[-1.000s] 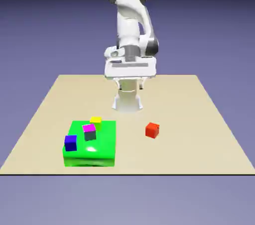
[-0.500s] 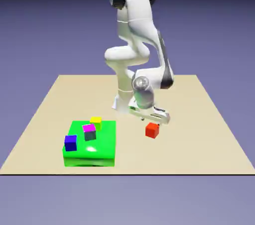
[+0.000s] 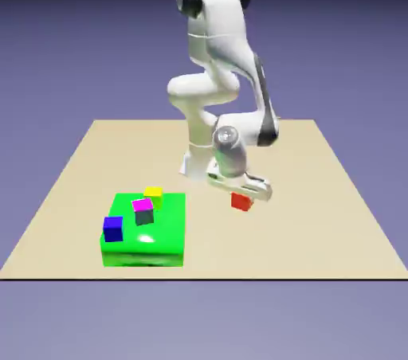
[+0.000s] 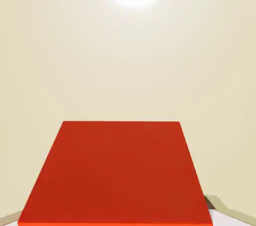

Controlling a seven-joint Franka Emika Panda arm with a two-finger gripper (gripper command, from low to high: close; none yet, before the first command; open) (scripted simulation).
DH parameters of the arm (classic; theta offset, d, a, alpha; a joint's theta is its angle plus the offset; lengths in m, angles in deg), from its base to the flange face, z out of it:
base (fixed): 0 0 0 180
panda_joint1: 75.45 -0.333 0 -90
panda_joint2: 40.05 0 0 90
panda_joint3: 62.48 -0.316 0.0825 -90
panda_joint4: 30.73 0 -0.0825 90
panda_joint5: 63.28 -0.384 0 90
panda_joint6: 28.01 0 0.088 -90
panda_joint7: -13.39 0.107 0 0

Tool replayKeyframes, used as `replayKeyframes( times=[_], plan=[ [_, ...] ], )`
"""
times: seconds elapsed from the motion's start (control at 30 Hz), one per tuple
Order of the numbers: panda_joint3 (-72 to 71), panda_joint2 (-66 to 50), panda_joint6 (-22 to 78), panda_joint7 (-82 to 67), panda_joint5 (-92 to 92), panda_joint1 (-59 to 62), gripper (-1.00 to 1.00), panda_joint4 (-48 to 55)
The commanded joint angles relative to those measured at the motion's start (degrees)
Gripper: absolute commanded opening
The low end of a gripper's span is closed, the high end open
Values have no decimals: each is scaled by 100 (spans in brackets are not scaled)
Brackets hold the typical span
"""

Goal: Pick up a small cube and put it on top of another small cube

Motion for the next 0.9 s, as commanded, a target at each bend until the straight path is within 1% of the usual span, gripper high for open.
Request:
replayKeyframes(
  times=[0.0,0.53,0.57,0.7,0.73,0.77,0.87],
  plan=[
    [85,-25,184,56,74,145,-100,207],
    [1241,-427,3065,775,1004,3309,-100,3503],
    [1241,-427,3065,775,1004,3309,-100,3503],
    [1114,-784,2111,555,720,3224,-100,2878],
    [1114,-784,2110,555,720,3224,100,2878],
    [1114,-784,2110,555,720,3224,100,2878],
    [1214,-505,2857,727,943,3290,100,3367]
  ],
)
